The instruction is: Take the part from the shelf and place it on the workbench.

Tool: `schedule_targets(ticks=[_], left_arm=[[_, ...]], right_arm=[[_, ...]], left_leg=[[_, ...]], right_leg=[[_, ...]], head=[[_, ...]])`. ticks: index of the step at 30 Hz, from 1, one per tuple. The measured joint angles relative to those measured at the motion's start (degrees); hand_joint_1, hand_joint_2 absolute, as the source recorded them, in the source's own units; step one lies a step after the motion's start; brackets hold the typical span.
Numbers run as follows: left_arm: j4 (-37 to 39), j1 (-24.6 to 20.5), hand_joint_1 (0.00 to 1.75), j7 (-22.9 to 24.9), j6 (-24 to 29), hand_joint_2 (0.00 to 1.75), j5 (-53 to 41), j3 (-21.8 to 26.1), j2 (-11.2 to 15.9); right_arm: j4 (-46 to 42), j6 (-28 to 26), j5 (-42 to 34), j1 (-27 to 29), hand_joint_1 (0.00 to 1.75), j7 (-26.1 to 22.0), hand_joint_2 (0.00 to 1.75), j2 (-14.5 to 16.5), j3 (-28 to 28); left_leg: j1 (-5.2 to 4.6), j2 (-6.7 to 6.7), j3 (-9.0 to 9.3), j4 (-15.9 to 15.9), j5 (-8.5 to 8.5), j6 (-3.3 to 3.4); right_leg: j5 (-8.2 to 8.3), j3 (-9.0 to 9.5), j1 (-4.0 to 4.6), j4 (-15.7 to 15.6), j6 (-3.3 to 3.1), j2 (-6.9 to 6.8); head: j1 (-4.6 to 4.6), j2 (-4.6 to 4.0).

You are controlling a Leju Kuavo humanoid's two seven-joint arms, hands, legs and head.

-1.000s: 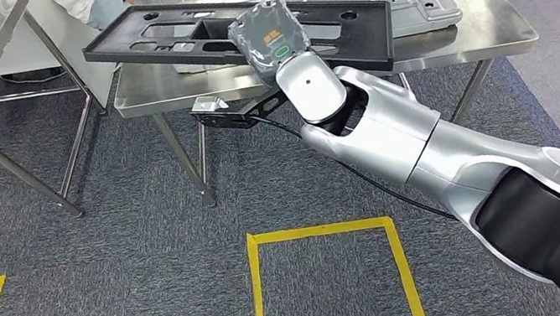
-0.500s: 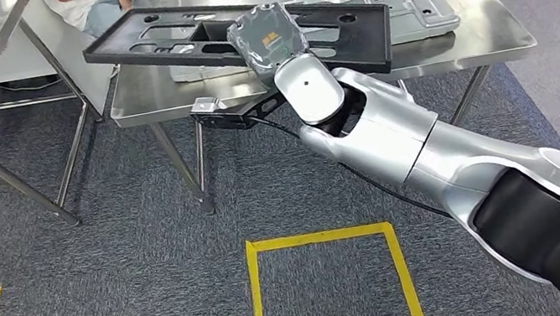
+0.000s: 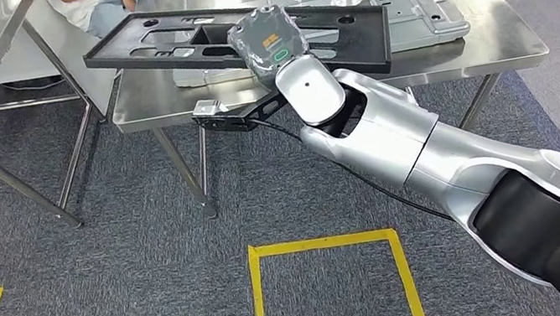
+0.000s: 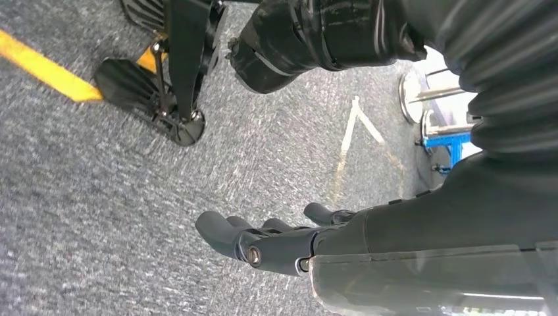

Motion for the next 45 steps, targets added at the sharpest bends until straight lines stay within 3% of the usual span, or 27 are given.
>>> schedule_targets(ticks=[3,6,7,8,9,11,12,13,15,18,21,22,23,24,26,28,33,34,36,38,39,40,42,43,45], left_arm=[[0.0,0.0,0.0,0.0,0.1,1.75,-0.1,0.0,0.0],[0.0,0.0,0.0,0.0,0.1,1.75,-0.1,0.0,0.0],[0.0,0.0,0.0,0.0,0.1,1.75,-0.1,0.0,0.0],[0.0,0.1,0.0,0.0,0.1,1.75,-0.1,0.0,0.0],[0.0,0.1,0.0,0.0,0.1,1.75,-0.1,0.0,0.0],[0.0,0.1,0.0,0.1,0.0,1.75,-0.1,0.0,0.0],[0.0,0.1,0.0,0.2,0.0,1.75,-0.1,0.0,0.0],[0.0,0.1,0.0,0.3,0.0,1.75,-0.1,0.0,0.1],[0.0,-0.1,0.0,0.4,-0.1,1.75,-0.1,0.0,0.1],[0.0,0.0,0.0,0.5,-0.3,1.75,-0.2,0.0,0.0],[0.0,0.0,0.0,0.5,-0.5,1.75,-0.2,0.0,0.0],[0.0,0.0,0.0,0.5,-0.5,1.75,-0.2,0.0,0.0],[0.0,0.0,0.0,0.5,-0.5,1.75,-0.3,0.0,0.0],[0.0,0.0,0.0,0.5,-0.5,1.75,-0.3,0.0,0.0],[0.0,0.0,0.0,0.4,-0.6,1.75,-0.3,0.0,0.0],[0.0,0.0,0.0,0.4,-0.6,1.75,-0.4,0.0,0.0],[0.0,0.0,0.0,0.6,-0.6,1.75,-0.9,0.0,0.1],[0.0,0.0,0.0,0.6,-0.6,1.75,-0.9,0.0,0.1],[0.0,0.0,0.0,0.8,-0.6,1.75,-0.9,0.0,0.2],[0.0,0.0,0.0,1.0,-0.7,1.75,-0.9,0.0,0.2],[0.0,0.1,0.0,1.1,-0.7,1.75,-0.8,0.0,0.2],[0.0,0.1,0.0,1.2,-0.8,1.75,-0.8,0.0,0.2],[0.0,0.1,0.0,1.2,-0.8,1.75,-0.7,0.0,0.3],[0.0,0.1,0.0,1.2,-0.8,1.75,-0.7,0.0,0.3],[0.0,-0.1,0.0,1.1,-0.7,1.75,-0.6,0.0,0.3]], right_arm=[[0.2,-0.1,0.0,0.0,1.75,0.0,1.75,0.1,0.0],[0.4,-0.1,0.0,0.2,1.75,0.0,1.75,0.2,0.0],[0.5,-0.1,0.0,0.4,1.75,0.0,1.75,0.2,0.0],[0.6,-0.1,0.0,0.5,1.75,0.0,1.75,0.3,0.0],[0.7,-0.1,0.0,0.6,1.75,0.0,1.75,0.3,0.0],[0.9,-0.1,0.0,0.6,1.75,0.0,1.75,0.4,0.0],[1.0,-0.1,0.0,0.5,1.75,0.0,1.75,0.4,0.0],[1.1,-0.2,0.0,0.4,1.75,0.0,1.75,0.5,0.0],[1.3,-0.2,0.0,0.4,1.75,-0.1,1.75,0.6,0.0],[1.5,-0.3,0.0,0.3,1.75,-0.2,1.75,0.6,0.0],[1.7,-0.4,0.0,0.3,1.75,-0.2,1.75,0.6,0.0],[1.8,-0.4,0.0,0.4,1.75,-0.2,1.75,0.6,0.0],[1.9,-0.4,0.0,0.6,1.75,-0.2,1.75,0.6,0.0],[2.0,-0.4,0.0,0.7,1.75,-0.2,1.75,0.6,0.0],[2.2,-0.4,0.0,0.7,1.75,-0.2,1.75,0.6,0.0],[2.3,-0.4,0.0,0.6,1.75,-0.3,1.75,0.6,0.0],[2.5,-0.3,0.0,0.8,1.75,-0.5,1.75,0.6,0.0],[2.5,-0.3,0.0,0.8,1.75,-0.5,1.75,0.6,0.0],[2.5,-0.2,0.0,1.1,1.75,-0.5,1.75,0.6,0.0],[2.5,-0.1,0.0,1.6,1.75,-0.5,1.75,0.6,0.0],[2.5,-0.1,0.0,1.8,1.75,-0.6,1.75,0.7,0.0],[2.5,0.0,0.0,1.9,1.75,-0.6,1.75,0.8,0.0],[2.5,-0.1,0.1,1.7,1.75,-0.7,1.75,1.0,0.0],[2.5,-0.1,0.1,1.6,1.75,-0.7,1.75,1.1,0.0],[2.6,-0.1,0.1,1.3,1.75,-0.9,1.75,1.3,0.0]], left_leg=[[0.23,0.2,-1.05,2.5,-1.74,-0.89],[0.38,0.28,-6.73,12.9,-5.38,-1.52],[0.39,0.28,-8.42,15.3,-5.47,-1.61],[0.4,0.28,-9.23,15.7,-4.45,-1.62],[0.4,0.29,-8.96,13.9,-2.46,-1.54],[0.31,0.26,-6.31,6.5,2.21,-1.13],[0.14,0.25,-4.9,3.2,3.48,-0.83],[-0.03,0.25,-3.98,1.2,3.95,-0.53],[-0.32,0.25,-3.37,-0.1,3.52,0.0],[0.19,0.37,-2.46,-1.0,3.57,0.92],[0.27,0.44,-1.77,-1.2,3.21,1.69],[0.26,0.42,-1.63,-1.2,3.02,1.78],[0.25,0.37,-1.47,-1.1,2.8,1.79],[0.27,0.3,-1.27,-1.0,2.53,1.71],[0.3,0.14,-0.85,-0.5,1.83,1.36],[0.08,0.04,-0.81,0.1,1.12,0.79],[0.14,0.19,-1.24,1.5,-0.33,-0.54],[0.21,0.24,-2.3,3.7,-1.43,-0.83],[0.32,0.29,-6.19,11.0,-4.14,-1.29],[0.36,0.29,-9.53,16.0,-4.66,-1.46],[0.36,0.29,-9.78,15.4,-3.28,-1.42],[0.36,0.29,-8.96,12.7,-1.06,-1.32],[0.2,0.29,-5.78,4.8,3.13,-0.93],[0.05,0.27,-4.49,2.0,4.01,-0.65],[-0.3,0.19,-3.42,0.1,3.75,-0.1]], right_leg=[[-0.27,0.56,-0.35,-0.4,-0.86,0.11],[-0.79,1.22,-0.35,-0.5,-1.49,0.11],[-1.01,1.5,-0.31,-0.5,-1.57,0.13],[-1.26,1.83,-0.28,-0.5,-1.59,0.17],[-1.52,2.22,-0.26,-0.5,-1.56,0.22],[-2.07,3.0,-0.19,-0.5,-1.35,0.3],[-2.29,3.21,-0.1,-0.5,-1.16,0.37],[-2.42,3.28,-0.04,-0.5,-0.92,0.41],[-2.53,3.33,0.05,-0.8,-0.38,0.49],[-3.86,2.69,0.15,0.9,0.45,0.31],[-7.88,-2.66,0.04,11.1,0.83,0.2],[-8.39,-4.5,-0.03,13.9,0.9,0.19],[-7.88,-5.5,-0.1,14.9,0.96,0.16],[-6.3,-5.39,-0.18,13.6,0.96,0.11],[-1.99,-2.8,-0.27,6.7,0.78,-0.05],[0.03,-0.27,-0.15,1.1,0.48,-0.11],[-0.34,0.83,-0.26,-0.3,-0.78,0.2],[-0.42,1.1,-0.4,-0.5,-1.06,0.2],[-0.78,1.56,-0.36,-0.5,-1.42,0.2],[-1.22,2.09,-0.29,-0.5,-1.56,0.23],[-1.46,2.41,-0.27,-0.5,-1.54,0.27],[-1.7,2.78,-0.27,-0.5,-1.48,0.3],[-2.24,3.42,-0.16,-0.5,-1.17,0.39],[-2.44,3.58,-0.09,-0.6,-0.93,0.45],[-2.64,3.71,0.02,-0.7,-0.37,0.53]], head=[[-0.17,0.0],[-0.39,0.0],[-0.4,0.0],[-0.4,0.0],[-0.39,0.0],[-0.37,0.0],[-0.37,0.0],[-0.37,0.0],[-0.39,0.0],[-0.21,0.0],[0.03,0.0],[0.04,0.0],[0.05,0.0],[0.05,0.0],[0.08,0.0],[0.08,0.0],[-0.14,0.0],[-0.25,0.0],[-0.46,0.0],[-0.46,0.0],[-0.46,0.0],[-0.46,0.0],[-0.46,0.0],[-0.43,0.0],[-0.41,0.0]])
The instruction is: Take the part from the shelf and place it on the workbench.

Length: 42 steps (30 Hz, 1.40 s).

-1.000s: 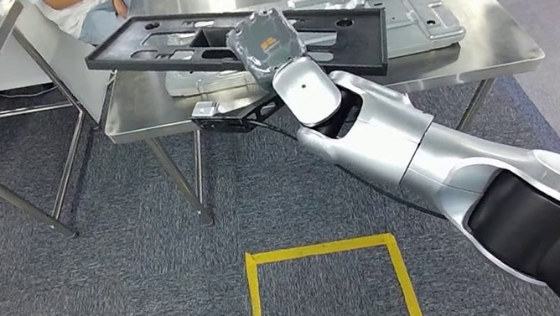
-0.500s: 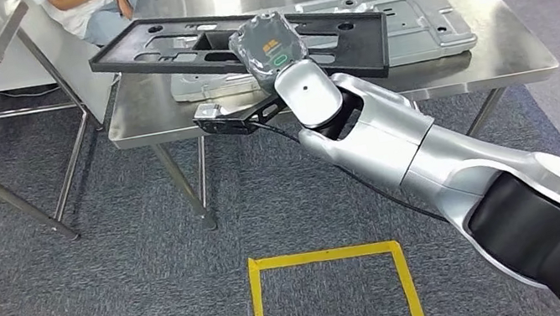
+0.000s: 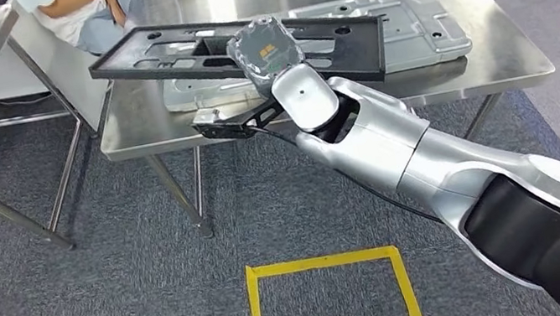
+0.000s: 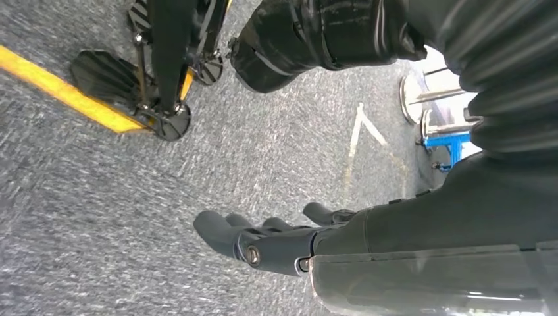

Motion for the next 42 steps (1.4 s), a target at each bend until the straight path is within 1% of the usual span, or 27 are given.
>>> schedule_targets(ticks=[2,4,5,7,8,9,10,12,14,17,19,20,21,23,24,25,26,28,29,30,32,35,37,39,40,41,42], left_arm=[[0.0,-0.1,0.0,-0.1,0.0,1.75,0.0,0.0,0.0],[0.0,0.0,0.0,-0.2,0.1,1.75,0.0,0.0,0.0],[0.0,0.0,0.0,-0.3,0.1,1.75,0.0,0.0,0.0],[0.0,0.0,0.0,-0.3,0.1,1.75,0.0,0.0,0.0],[0.0,0.0,0.0,-0.3,0.2,1.75,0.0,0.0,0.0],[0.0,0.0,0.0,-0.3,0.2,1.75,0.0,0.0,0.0],[0.0,0.1,0.0,-0.3,0.2,1.75,0.0,0.0,0.0],[0.0,0.1,0.0,-0.3,0.2,1.75,0.0,0.0,0.0],[0.0,0.1,0.0,-0.3,0.1,1.75,0.0,0.0,0.0],[0.0,0.0,0.0,-0.1,0.1,1.75,-0.1,0.0,0.0],[0.0,0.0,0.0,0.1,0.2,1.75,-0.2,-0.1,-0.1],[0.0,0.0,0.0,0.2,0.3,1.75,-0.2,-0.1,-0.1],[0.0,0.0,0.0,0.3,0.3,1.75,-0.2,-0.2,-0.1],[0.0,0.0,0.0,0.3,0.4,1.75,-0.2,-0.3,0.0],[0.0,0.0,0.0,0.3,0.4,1.75,-0.2,-0.3,0.0],[0.0,0.1,0.0,0.3,0.5,1.75,-0.2,-0.3,0.0],[0.0,0.2,0.0,0.3,0.5,1.75,-0.2,-0.3,0.0],[0.0,0.2,0.0,0.3,0.5,1.75,-0.2,-0.3,0.0],[0.0,0.1,0.0,0.3,0.5,1.75,-0.2,-0.3,0.0],[0.0,0.1,0.0,0.3,0.5,1.75,-0.2,-0.3,0.0],[0.0,0.0,0.0,0.3,0.5,1.75,-0.2,-0.4,0.0],[0.0,0.0,0.0,0.3,0.5,1.75,-0.2,-0.4,-0.1],[0.0,0.1,0.0,0.3,0.4,1.75,-0.2,-0.4,-0.1],[0.0,0.0,0.0,0.2,0.4,1.75,-0.2,-0.4,-0.1],[0.0,0.0,0.0,0.2,0.4,1.75,-0.2,-0.4,-0.1],[0.0,0.0,0.0,0.2,0.4,1.75,-0.2,-0.4,-0.1],[0.0,0.1,0.0,0.2,0.5,1.75,-0.2,-0.4,-0.1]], right_arm=[[0.0,0.0,0.0,-0.1,1.75,-0.2,1.75,0.2,0.0],[0.1,-0.1,0.0,-0.3,1.75,-0.2,1.75,0.2,0.0],[0.1,-0.1,0.0,-0.5,1.75,-0.2,1.75,0.2,0.0],[0.2,-0.1,0.0,-0.4,1.75,-0.2,1.75,0.2,0.0],[0.3,-0.1,0.0,-0.2,1.75,-0.2,1.75,0.2,0.0],[0.3,-0.1,0.0,-0.1,1.75,-0.2,1.75,0.2,0.0],[0.4,-0.1,0.0,0.0,1.75,-0.2,1.75,0.2,0.0],[0.5,-0.2,0.0,0.0,1.75,-0.2,1.75,0.2,0.0],[0.6,-0.2,0.0,-0.1,1.75,-0.3,1.75,0.3,0.0],[0.7,-0.3,0.0,-0.1,1.75,-0.4,1.75,0.4,0.0],[0.8,-0.3,0.0,0.0,1.75,-0.4,1.75,0.4,0.0],[0.9,-0.4,0.0,-0.1,1.75,-0.4,1.75,0.4,0.0],[0.9,-0.4,0.0,-0.1,1.75,-0.4,1.75,0.5,0.0],[1.0,-0.5,0.0,0.1,1.75,-0.5,1.75,0.5,0.0],[1.1,-0.5,0.0,0.3,1.75,-0.6,1.75,0.5,0.0],[1.2,-0.5,0.0,0.5,1.75,-0.6,1.75,0.5,0.0],[1.3,-0.5,0.0,0.7,1.75,-0.7,1.75,0.5,0.0],[1.4,-0.5,-0.1,0.7,1.75,-0.7,1.75,0.5,0.0],[1.4,-0.6,-0.1,0.7,1.75,-0.7,1.75,0.6,0.0],[1.4,-0.6,-0.1,0.6,1.75,-0.7,1.75,0.6,0.0],[1.5,-0.6,-0.1,0.6,1.75,-0.8,1.75,0.6,0.0],[1.6,-0.7,-0.1,0.5,1.75,-0.8,1.75,0.7,0.0],[1.6,-0.7,-0.1,0.5,1.75,-0.8,1.75,0.6,0.0],[1.7,-0.7,-0.2,0.6,1.75,-0.8,1.75,0.6,0.0],[1.8,-0.7,-0.2,0.8,1.75,-0.8,1.75,0.6,0.0],[1.9,-0.7,-0.2,0.9,1.75,-0.8,1.75,0.6,0.0],[2.0,-0.7,-0.2,1.0,1.75,-0.8,1.75,0.6,0.0]], left_leg=[[0.16,0.0,0.42,-0.6,-0.06,0.6],[0.46,0.08,1.15,-1.2,-0.08,1.25],[0.52,0.11,1.44,-1.3,-0.18,1.56],[0.48,0.12,1.75,-1.3,-0.54,1.99],[0.47,0.1,1.94,-1.3,-0.77,2.08],[0.47,0.04,2.17,-1.2,-1.04,2.07],[0.48,-0.02,2.46,-1.1,-1.36,2.0],[0.5,-0.15,3.1,-0.7,-2.2,1.68],[0.32,-0.16,3.26,-0.2,-2.95,1.17],[0.31,-0.1,3.29,-0.3,-3.29,0.39],[0.41,-0.01,3.24,0.2,-3.91,-0.17],[0.46,0.04,2.58,1.7,-4.76,-0.46],[0.55,0.09,1.16,4.5,-6.01,-0.74],[0.68,0.1,-3.02,11.8,-8.38,-1.18],[0.73,0.11,-4.81,14.4,-8.53,-1.32],[0.76,0.11,-5.69,14.9,-7.6,-1.4],[0.8,0.12,-5.46,13.2,-5.65,-1.4],[0.82,0.13,-2.82,6.0,-1.1,-1.26],[0.7,0.11,-1.38,2.6,0.13,-1.07],[0.56,0.08,-0.43,0.5,0.57,-0.79],[0.25,-0.01,0.15,-0.5,0.14,-0.13],[0.51,0.03,0.97,-1.0,0.03,0.96],[0.64,0.06,1.56,-1.3,-0.2,1.54],[0.54,0.06,1.78,-1.3,-0.52,1.84],[0.48,0.02,1.93,-1.3,-0.71,1.9],[0.42,-0.04,2.12,-1.2,-0.94,1.92],[0.37,-0.11,2.37,-1.2,-1.21,1.88]], right_leg=[[-0.26,0.2,0.02,-0.1,0.6,-0.09],[-1.7,-0.97,0.11,2.6,1.09,-0.28],[-2.98,-2.62,0.09,5.7,1.24,-0.38],[-5.51,-7.19,0.05,13.3,1.44,-0.4],[-5.69,-8.99,-0.01,15.8,1.55,-0.4],[-4.77,-9.85,-0.1,16.3,1.61,-0.42],[-2.84,-9.6,-0.19,14.5,1.6,-0.46],[1.82,-6.65,-0.23,6.8,1.29,-0.58],[3.67,-4.11,-0.05,1.3,0.86,-0.59],[3.26,-3.63,0.28,0.3,0.15,-0.39],[3.17,-3.19,0.04,0.0,-0.44,-0.32],[3.12,-2.9,-0.14,-0.3,-0.71,-0.31],[3.01,-2.6,-0.26,-0.4,-0.94,-0.31],[2.62,-2.14,-0.25,-0.4,-1.25,-0.29],[2.38,-1.86,-0.23,-0.4,-1.31,-0.29],[2.11,-1.54,-0.22,-0.4,-1.3,-0.28],[1.81,-1.18,-0.23,-0.3,-1.24,-0.27],[1.19,-0.43,-0.22,-0.2,-0.96,-0.25],[0.93,-0.22,-0.14,-0.2,-0.72,-0.2],[0.78,-0.11,-0.07,-0.3,-0.44,-0.16],[0.65,-0.06,0.0,-0.5,0.13,-0.1],[-0.34,-0.24,0.0,0.6,0.98,-0.21],[-2.71,-2.88,-0.09,5.9,1.22,-0.34],[-4.9,-7.37,-0.07,13.2,1.21,-0.37],[-4.79,-8.84,-0.06,15.0,1.11,-0.36],[-3.72,-9.46,-0.02,15.0,0.93,-0.37],[-1.73,-8.82,0.07,12.6,0.65,-0.37]], head=[[0.03,0.0],[0.23,0.0],[0.31,0.0],[0.41,0.0],[0.42,0.0],[0.44,0.0],[0.44,0.0],[0.45,0.0],[0.39,0.0],[0.28,0.0],[0.22,0.0],[0.07,0.0],[-0.06,0.0],[-0.22,0.0],[-0.22,0.0],[-0.21,0.0],[-0.21,0.0],[-0.19,0.0],[-0.19,0.0],[-0.18,0.0],[-0.16,0.0],[-0.08,0.0],[0.06,0.0],[0.14,0.0],[0.14,0.0],[0.14,0.0],[0.15,0.0]])
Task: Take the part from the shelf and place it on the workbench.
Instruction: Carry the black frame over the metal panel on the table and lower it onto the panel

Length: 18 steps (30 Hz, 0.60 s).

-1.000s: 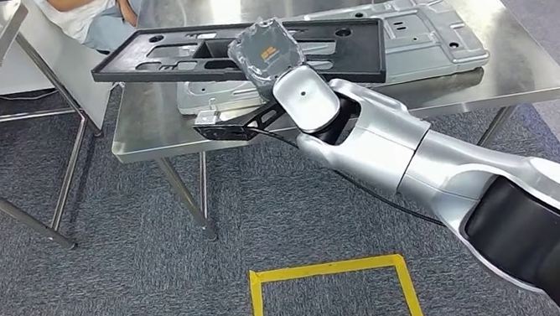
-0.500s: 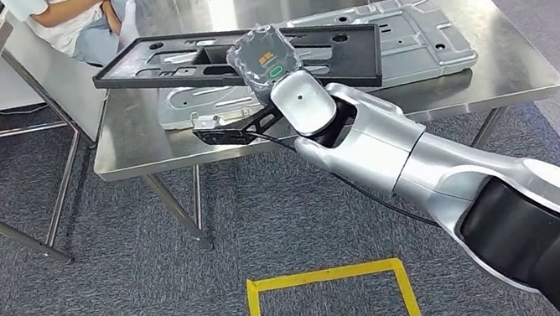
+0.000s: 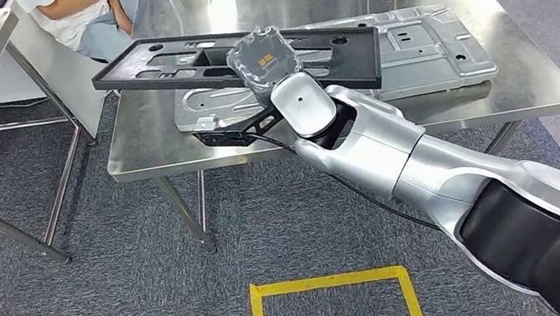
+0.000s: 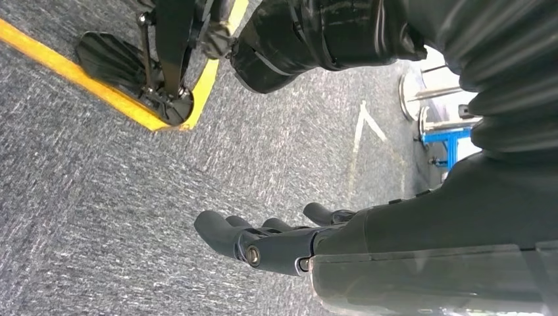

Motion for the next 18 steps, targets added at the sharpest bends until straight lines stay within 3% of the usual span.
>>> schedule_targets(ticks=[2,3,5,8,10,12,13,14,15,17,18], left_arm=[[0.0,0.1,0.0,0.0,0.0,1.75,0.0,0.0,-0.1],[0.0,0.1,0.0,0.0,0.0,1.75,0.0,0.0,-0.1],[0.0,0.0,0.0,-0.1,0.1,1.75,0.0,0.0,-0.2],[0.0,0.0,0.0,-0.1,0.1,1.75,0.0,-0.1,-0.2],[0.0,-0.1,0.0,-0.2,0.1,1.75,0.0,-0.2,-0.1],[0.0,-0.1,0.0,-0.2,0.1,1.75,0.0,-0.3,-0.1],[0.0,0.0,0.0,-0.2,0.1,1.75,0.0,-0.4,-0.1],[0.0,0.0,0.0,-0.2,0.0,1.75,-0.1,-0.4,-0.1],[0.0,0.1,0.0,-0.3,-0.2,1.75,-0.1,-0.4,-0.1],[0.0,0.1,0.0,-0.3,-0.5,1.75,-0.1,-0.5,-0.1],[0.0,0.1,0.0,-0.3,-0.6,1.75,-0.1,-0.5,-0.1]], right_arm=[[0.1,0.0,0.0,0.0,1.75,0.0,1.75,0.0,0.0],[0.2,0.0,0.0,0.0,1.75,0.0,1.75,0.0,0.0],[0.2,0.0,0.0,0.0,1.75,-0.1,1.75,0.1,0.0],[0.4,-0.1,0.0,0.0,1.75,-0.2,1.75,0.0,0.0],[0.4,-0.1,0.0,0.0,1.75,-0.2,1.75,0.1,0.0],[0.4,-0.1,0.0,0.0,1.75,-0.2,1.75,0.1,0.0],[0.5,-0.1,0.0,0.1,1.75,-0.2,1.75,0.1,0.0],[0.6,-0.1,0.0,0.2,1.75,-0.3,1.75,0.2,0.0],[0.8,-0.1,0.1,0.3,1.75,-0.5,1.75,0.3,0.0],[1.1,-0.2,0.2,0.2,1.75,-1.0,1.75,0.9,0.0],[1.3,-0.3,0.3,0.0,1.75,-1.3,1.75,1.3,0.0]], left_leg=[[-0.19,-0.12,0.47,0.3,-0.67,-0.29],[-0.29,-0.14,0.56,0.4,-0.96,-0.5],[-0.36,-0.12,0.59,0.5,-1.31,-1.05],[-0.21,0.03,0.54,1.0,-2.13,-1.86],[-0.08,0.17,-1.55,5.5,-4.34,-2.45],[0.09,0.2,-5.69,13.1,-7.19,-2.94],[0.16,0.2,-7.73,16.2,-7.76,-3.12],[0.19,0.2,-8.81,17.2,-7.18,-3.23],[0.22,0.21,-8.78,15.9,-5.36,-3.25],[0.25,0.24,-6.05,8.3,-0.13,-3.05],[0.1,0.24,-4.35,4.5,1.62,-2.85]], right_leg=[[4.26,3.05,0.4,-7.5,-0.84,-0.03],[5.33,4.41,0.56,-10.5,-1.17,-0.04],[5.34,5.59,0.83,-12.9,-1.55,0.01],[5.01,6.13,0.45,-13.4,-1.94,0.12],[4.75,6.74,0.18,-13.7,-2.32,0.1],[4.31,7.21,0.22,-13.7,-2.64,0.1],[4.05,7.49,0.24,-13.7,-2.7,0.11],[3.77,7.78,0.25,-13.6,-2.68,0.14],[3.45,8.15,0.24,-13.6,-2.63,0.18],[2.74,8.95,0.22,-13.4,-2.44,0.29],[2.44,9.2,0.3,-13.4,-2.27,0.36]], head=[[-0.01,0.0],[-0.03,0.0],[-0.06,0.0],[-0.09,0.0],[-0.27,0.0],[-0.37,0.0],[-0.37,0.0],[-0.36,0.0],[-0.37,0.0],[-0.36,0.0],[-0.37,0.0]])
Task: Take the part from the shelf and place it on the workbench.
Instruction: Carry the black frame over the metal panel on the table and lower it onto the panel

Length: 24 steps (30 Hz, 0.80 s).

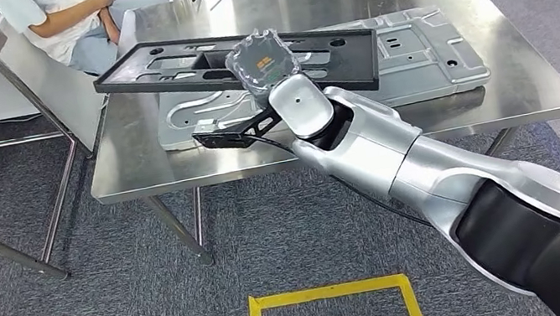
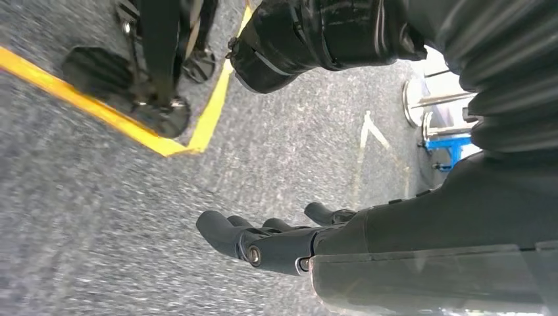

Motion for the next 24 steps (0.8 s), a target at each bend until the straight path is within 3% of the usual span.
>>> schedule_targets(ticks=[2,6,7,9,11,12,13,15,16,18,21,22,24], left_arm=[[0.0,-0.2,0.0,0.0,-0.1,1.75,0.0,-0.1,0.0],[0.0,-0.2,0.0,0.1,-0.1,1.75,0.1,-0.1,0.0],[0.0,-0.2,0.0,0.2,-0.1,1.75,0.2,-0.2,0.0],[0.0,-0.1,0.0,0.4,0.0,1.75,0.2,-0.2,0.0],[0.0,-0.2,0.0,0.5,0.1,1.75,0.3,-0.2,0.0],[0.0,-0.1,0.0,0.6,0.1,1.75,0.3,-0.2,0.0],[0.0,-0.1,0.0,0.7,0.1,1.75,0.3,-0.2,0.0],[0.0,0.0,0.0,0.8,0.1,1.75,0.4,-0.2,0.0],[0.0,0.0,0.0,0.8,0.2,1.75,0.4,-0.2,0.0],[0.0,-0.1,0.0,0.7,0.5,1.75,0.2,-0.2,0.0],[0.0,-0.2,0.0,-0.3,0.9,1.75,0.0,-0.3,0.0],[0.0,-0.2,0.0,-0.7,1.0,1.75,0.0,-0.3,0.0],[0.0,-0.1,0.0,-1.2,1.1,1.75,-0.1,-0.3,0.0]], right_arm=[[0.4,-0.3,0.0,-0.3,1.75,-0.5,1.75,0.7,0.0],[1.2,-0.7,-0.2,-0.6,1.75,-1.3,1.75,1.8,0.0],[1.5,-0.8,-0.2,-0.8,1.75,-1.5,1.75,2.0,0.0],[1.9,-1.1,-0.3,-1.0,1.75,-1.6,1.75,2.2,0.0],[2.4,-1.3,-0.4,-0.7,1.75,-1.6,1.75,2.2,0.0],[2.7,-1.4,-0.4,-0.6,1.75,-1.7,1.75,2.3,0.0],[2.9,-1.4,-0.4,-0.5,1.75,-1.7,1.75,2.3,0.0],[3.2,-1.5,-0.5,-0.6,1.75,-1.6,1.75,2.3,0.0],[3.3,-1.6,-0.6,-0.7,1.75,-1.6,1.75,2.4,0.0],[3.5,-1.7,-0.9,-0.8,1.75,-1.3,1.75,2.4,0.0],[3.8,-1.6,-1.2,-0.9,1.75,-0.4,1.75,2.0,0.0],[3.8,-1.6,-1.3,-0.9,1.75,-0.1,1.75,1.8,0.0],[3.8,-1.5,-1.4,-0.7,1.75,0.3,1.75,1.3,0.0]], left_leg=[[-0.36,-0.01,1.75,-3.7,0.53,0.68],[-0.18,-0.08,2.86,-4.7,-0.19,1.99],[-0.04,-0.06,3.26,-4.9,-0.31,2.3],[-0.03,-0.06,3.74,-4.9,-0.8,2.82],[-0.02,-0.15,4.12,-4.6,-1.43,3.04],[-0.01,-0.25,4.4,-4.5,-1.8,3.01],[0.0,-0.37,4.75,-4.2,-2.23,2.91],[-0.09,-0.51,5.35,-3.7,-3.23,2.5],[-0.2,-0.53,5.45,-3.4,-3.65,2.22],[-0.33,-0.5,5.43,-3.2,-4.07,1.66],[-0.2,-0.3,5.33,-2.6,-4.98,0.83],[-0.15,-0.19,4.56,-0.8,-5.92,0.54],[0.03,-0.04,1.03,6.0,-8.52,0.12]], right_leg=[[-0.37,0.09,0.1,0.0,0.51,0.06],[-1.59,-0.1,0.21,1.1,1.77,-0.16],[-2.62,-1.13,0.19,3.2,2.05,-0.24],[-5.22,-5.35,0.05,10.7,2.36,-0.35],[-5.8,-9.23,-0.1,16.1,2.48,-0.36],[-4.47,-9.73,-0.19,15.8,2.48,-0.37],[-2.24,-9.17,-0.29,13.3,2.4,-0.39],[1.94,-6.47,-0.25,6.1,2.02,-0.44],[2.72,-5.25,-0.2,3.3,1.79,-0.44],[2.28,-4.2,0.03,1.6,1.44,-0.33],[1.9,-3.49,-0.31,0.9,0.8,-0.18],[1.81,-3.1,-0.49,0.6,0.56,-0.17],[1.43,-2.4,-0.58,0.4,0.18,-0.18]], head=[[0.01,0.0],[0.15,0.0],[0.25,0.0],[0.46,0.0],[0.5,0.0],[0.53,0.0],[0.53,0.0],[0.55,0.0],[0.52,0.01],[0.45,0.01],[0.36,0.01],[0.28,0.01],[0.15,0.0]])
